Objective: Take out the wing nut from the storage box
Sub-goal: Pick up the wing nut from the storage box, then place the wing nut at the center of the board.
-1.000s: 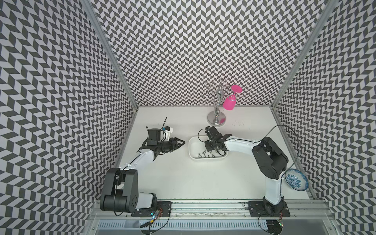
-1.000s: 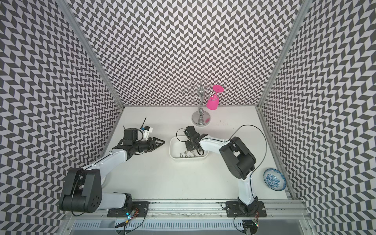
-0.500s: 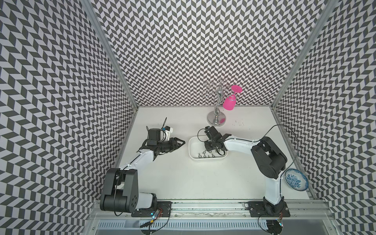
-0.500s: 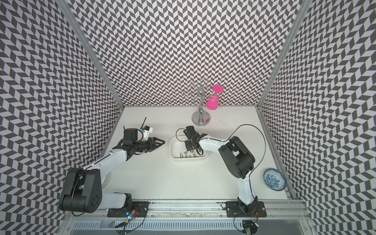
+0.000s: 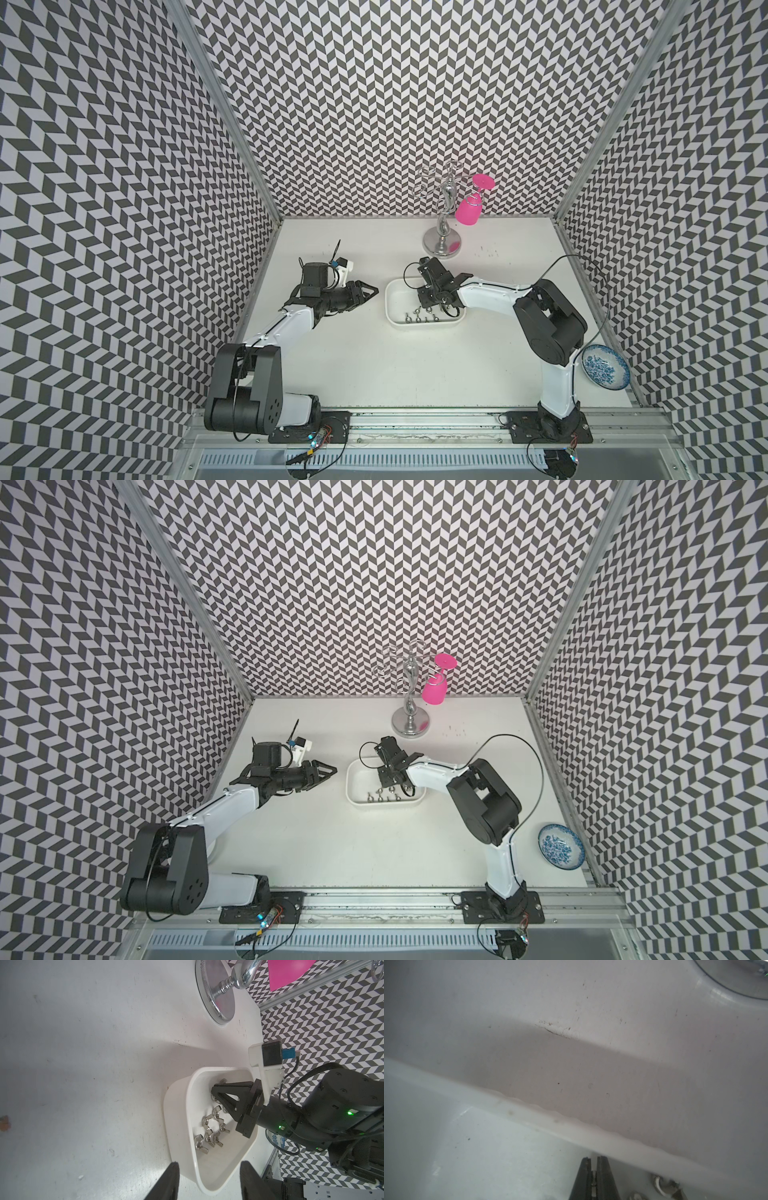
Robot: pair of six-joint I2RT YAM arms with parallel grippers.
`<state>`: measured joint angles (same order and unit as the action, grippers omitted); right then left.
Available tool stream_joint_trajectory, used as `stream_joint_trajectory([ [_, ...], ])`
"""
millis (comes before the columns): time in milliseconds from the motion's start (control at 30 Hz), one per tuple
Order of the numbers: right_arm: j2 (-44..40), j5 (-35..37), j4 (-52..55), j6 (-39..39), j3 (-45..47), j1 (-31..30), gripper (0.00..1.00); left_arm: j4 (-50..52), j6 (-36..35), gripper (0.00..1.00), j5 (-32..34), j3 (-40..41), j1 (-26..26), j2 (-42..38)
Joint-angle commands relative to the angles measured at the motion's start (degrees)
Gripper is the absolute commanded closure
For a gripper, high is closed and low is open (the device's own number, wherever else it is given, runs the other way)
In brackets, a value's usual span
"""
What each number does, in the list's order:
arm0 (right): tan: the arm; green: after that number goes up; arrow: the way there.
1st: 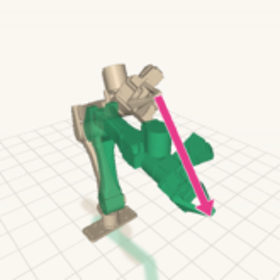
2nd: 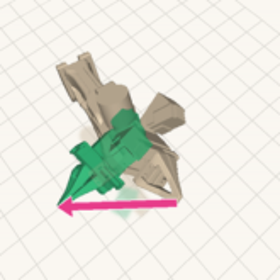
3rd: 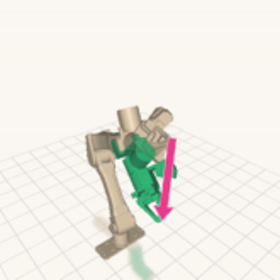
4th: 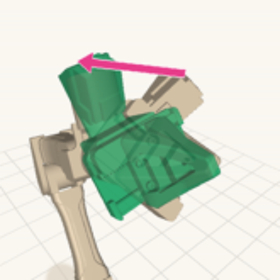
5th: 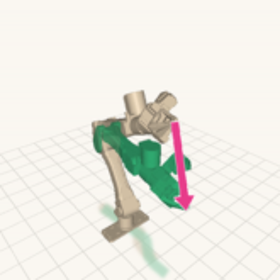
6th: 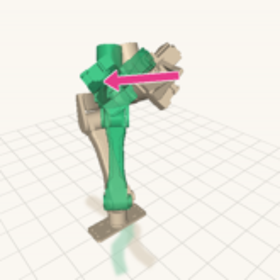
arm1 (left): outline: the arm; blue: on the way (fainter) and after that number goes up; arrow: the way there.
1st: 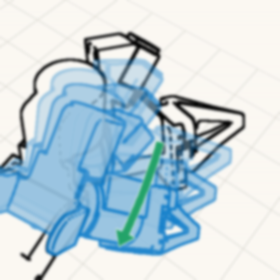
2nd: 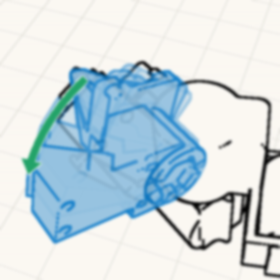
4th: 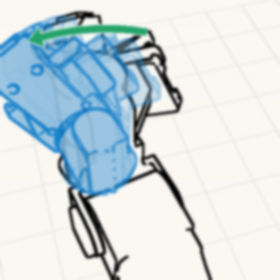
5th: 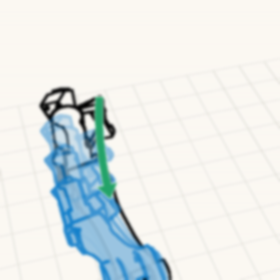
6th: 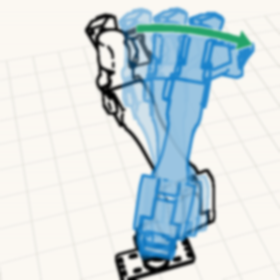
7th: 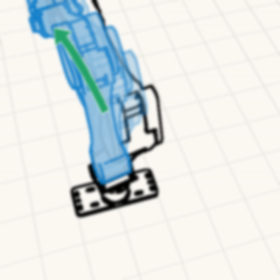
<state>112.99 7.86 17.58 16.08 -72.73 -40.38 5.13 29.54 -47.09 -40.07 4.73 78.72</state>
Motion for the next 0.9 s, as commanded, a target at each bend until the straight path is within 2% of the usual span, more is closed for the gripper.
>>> stream_joint_trajectory([
  [0,-3.28,1.03,-0.91,1.06,-1.96,-0.46,1.00,-1.43,1.02,0.49,-1.16,-0.12,-0.07,-2.68],
  [300,-7.56,1.72,0.30,2.10,-1.57,-0.49,1.00,-2.67,3.75,0.49,-0.67,-0.05,2.52,-4.52],
  [433,-10.93,4.22,1.21,2.48,-1.26,-0.40,1.00,-2.75,4.83,0.49,1.47,-1.84,6.61,-4.60],
  [533,-13.16,8.88,3.11,3.09,-1.06,-0.08,1.00,-3.25,5.91,0.49,3.40,-3.60,10.91,-4.15],
  [667,-16.89,10.69,3.33,3.47,1.43,3.10,1.00,-3.98,6.87,0.49,4.98,-5.53,15.31,-3.40],
  [867,-20.51,8.65,2.35,4.74,6.21,11.00,1.00,-4.66,7.51,0.49,6.04,-7.09,19.28,-1.63],
])
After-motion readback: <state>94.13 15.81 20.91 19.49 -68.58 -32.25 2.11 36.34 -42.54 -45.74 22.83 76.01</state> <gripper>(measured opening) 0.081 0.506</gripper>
